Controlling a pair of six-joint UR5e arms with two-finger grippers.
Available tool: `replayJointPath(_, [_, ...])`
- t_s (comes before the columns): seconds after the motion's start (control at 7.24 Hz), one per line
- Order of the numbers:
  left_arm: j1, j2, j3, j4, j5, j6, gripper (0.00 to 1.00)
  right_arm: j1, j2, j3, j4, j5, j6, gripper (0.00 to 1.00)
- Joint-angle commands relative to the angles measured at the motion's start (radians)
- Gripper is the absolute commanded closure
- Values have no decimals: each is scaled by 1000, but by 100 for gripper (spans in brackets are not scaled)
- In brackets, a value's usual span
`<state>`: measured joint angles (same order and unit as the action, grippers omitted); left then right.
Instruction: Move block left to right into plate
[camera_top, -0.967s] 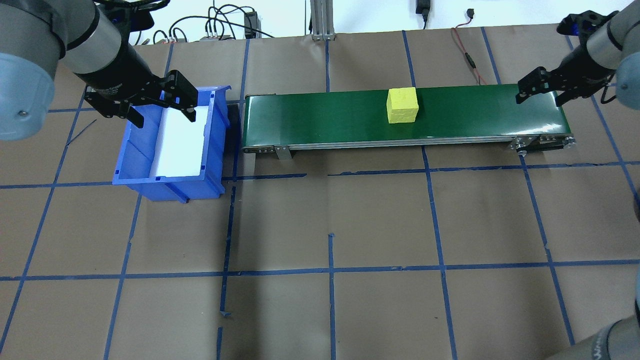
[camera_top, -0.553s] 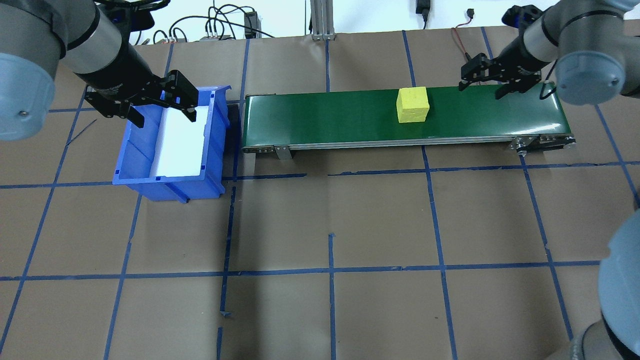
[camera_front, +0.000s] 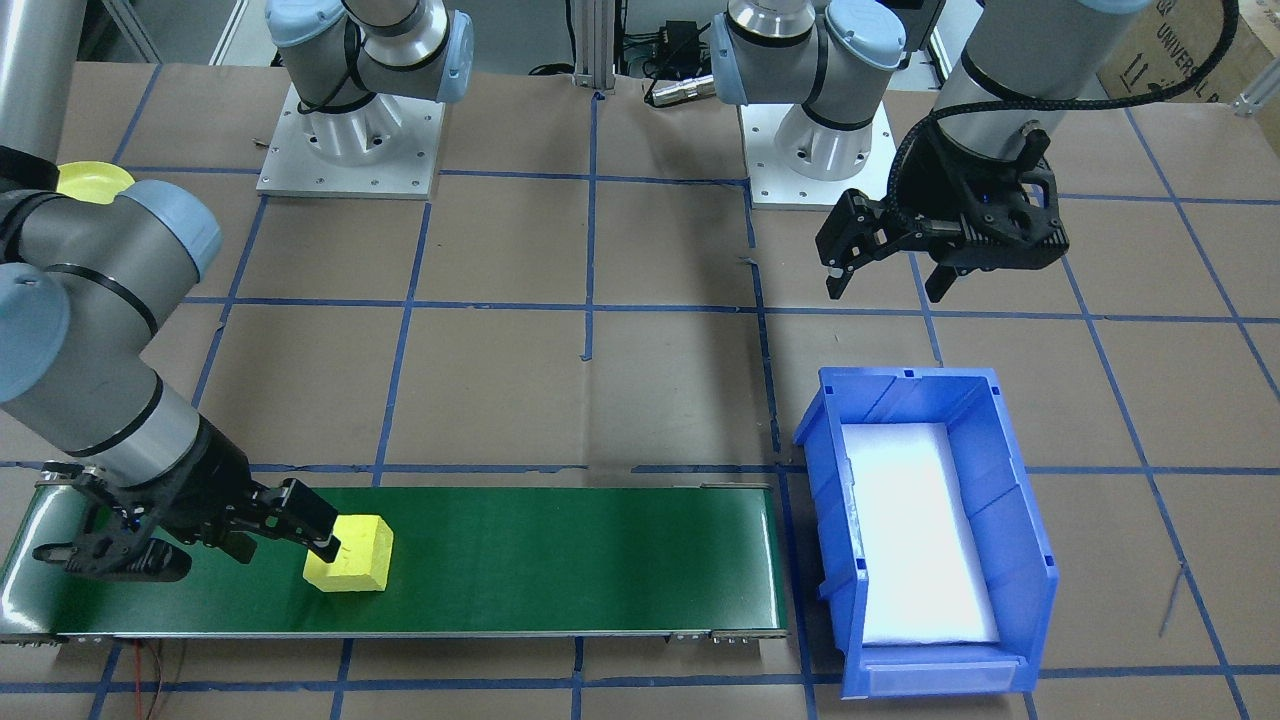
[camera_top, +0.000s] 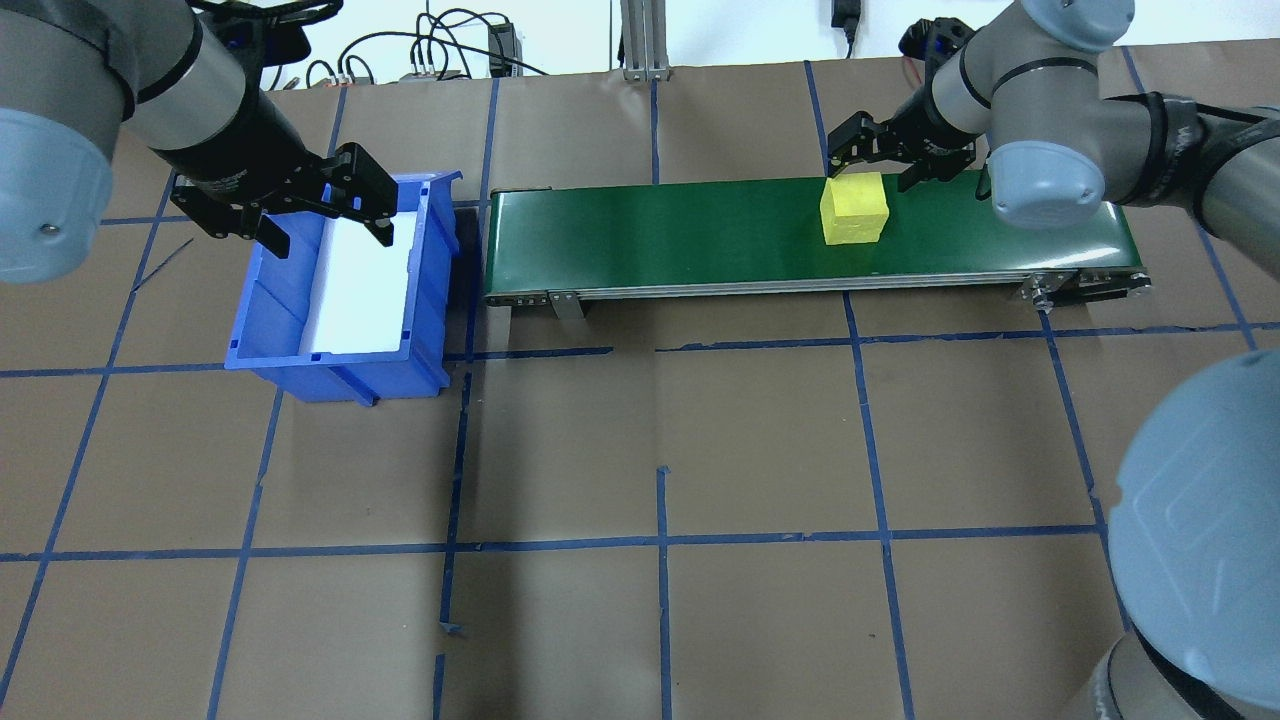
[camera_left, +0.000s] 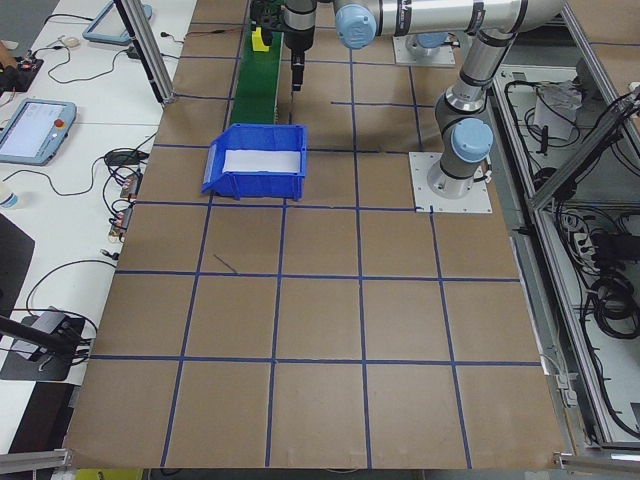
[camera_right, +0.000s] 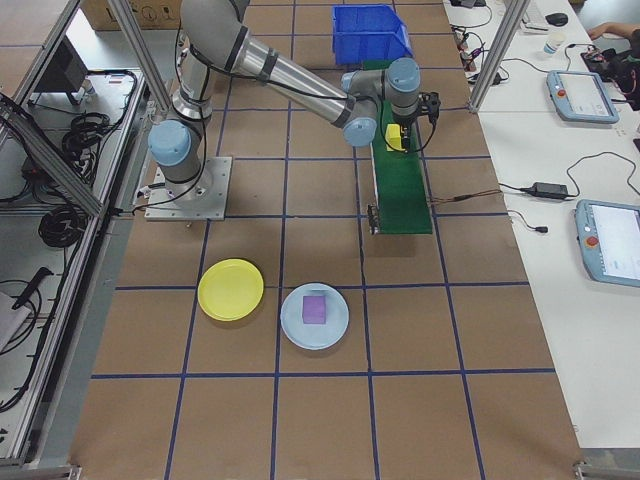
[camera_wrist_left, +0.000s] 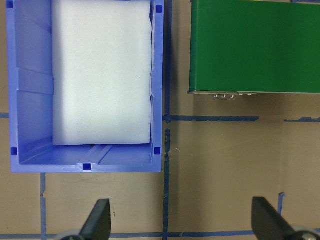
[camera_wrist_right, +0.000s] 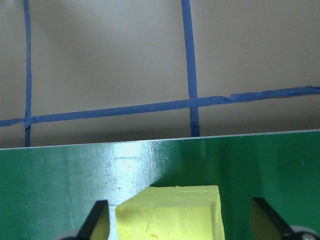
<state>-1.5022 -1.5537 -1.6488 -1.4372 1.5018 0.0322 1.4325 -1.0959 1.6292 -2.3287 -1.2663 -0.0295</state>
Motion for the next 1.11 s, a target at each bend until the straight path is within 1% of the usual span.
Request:
replayJointPath(0.0, [-1, 1, 0, 0, 0, 0, 0, 2, 22, 9, -21, -77, -20, 23])
replayJointPath(0.14, [-1, 1, 0, 0, 0, 0, 0, 0, 1, 14, -12, -135, -47, 66])
replayJointPath(0.28, [-1, 1, 0, 0, 0, 0, 0, -3, -40, 27, 36, -197, -163, 94])
replayJointPath(0.41, [-1, 3, -2, 0, 0, 0, 0, -54, -83, 32, 92, -252, -256, 94])
replayJointPath(0.55, [-1, 3, -3, 0, 0, 0, 0, -149, -148, 56, 167, -278, -327, 93])
replayJointPath(0.69, [-1, 3, -5, 0, 0, 0, 0, -261, -226, 139, 199, -285, -474, 92])
replayJointPath(0.83, [-3, 3, -5, 0, 0, 0, 0, -391, -319, 247, 213, -283, -566, 92])
replayJointPath(0.97, [-1, 4, -5, 0, 0, 0, 0, -502, -388, 358, 212, -291, -658, 92])
